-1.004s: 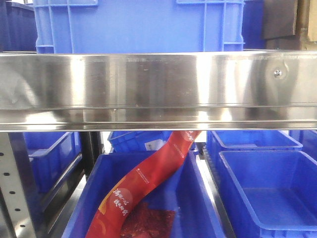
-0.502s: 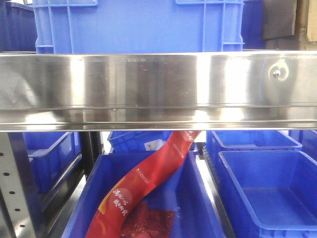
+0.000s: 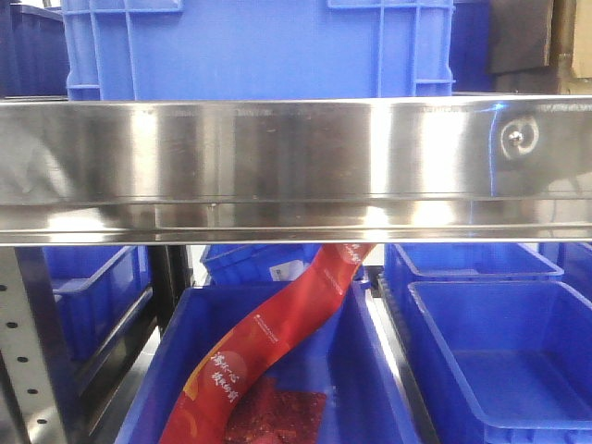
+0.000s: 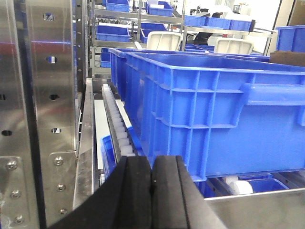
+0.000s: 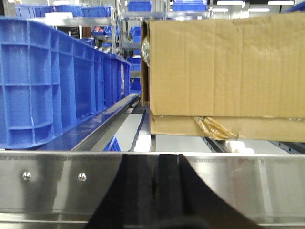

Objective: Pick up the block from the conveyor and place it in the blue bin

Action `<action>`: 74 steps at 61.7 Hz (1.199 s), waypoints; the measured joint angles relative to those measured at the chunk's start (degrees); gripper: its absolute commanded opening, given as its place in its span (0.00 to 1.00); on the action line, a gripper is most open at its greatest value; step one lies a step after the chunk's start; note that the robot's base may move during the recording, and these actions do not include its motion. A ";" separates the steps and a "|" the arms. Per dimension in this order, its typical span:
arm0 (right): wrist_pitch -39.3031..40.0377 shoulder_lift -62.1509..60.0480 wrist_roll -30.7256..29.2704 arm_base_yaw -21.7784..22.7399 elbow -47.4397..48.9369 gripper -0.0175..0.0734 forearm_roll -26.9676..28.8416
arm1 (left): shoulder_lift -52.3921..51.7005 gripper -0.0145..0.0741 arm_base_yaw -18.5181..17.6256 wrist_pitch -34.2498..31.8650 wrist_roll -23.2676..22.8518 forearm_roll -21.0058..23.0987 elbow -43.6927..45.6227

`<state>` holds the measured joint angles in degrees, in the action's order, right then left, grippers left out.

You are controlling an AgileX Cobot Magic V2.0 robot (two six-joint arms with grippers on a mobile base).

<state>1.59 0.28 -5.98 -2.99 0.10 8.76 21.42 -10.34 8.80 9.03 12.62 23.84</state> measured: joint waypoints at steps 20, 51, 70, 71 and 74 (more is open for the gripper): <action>-3.04 -0.11 0.00 0.09 -0.10 0.01 0.00 | 0.00 0.04 0.00 -0.08 0.00 0.10 0.00; -3.79 -0.11 0.00 0.09 -0.13 0.01 0.00 | 0.00 0.04 0.00 -0.08 0.00 0.12 0.00; -3.79 -0.11 0.00 0.09 -0.13 0.01 0.00 | 0.00 0.04 0.00 -0.08 0.00 0.12 0.00; -3.79 -0.11 0.00 0.09 -0.13 0.01 0.00 | 0.00 0.04 0.00 -0.08 0.00 0.12 0.00; -3.79 -0.11 0.00 0.09 -0.13 0.01 0.00 | 0.00 0.04 0.00 -0.08 0.00 0.12 0.00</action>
<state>-2.20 0.17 -5.98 -2.89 -0.03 8.76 21.42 -10.34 8.72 9.03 12.74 23.84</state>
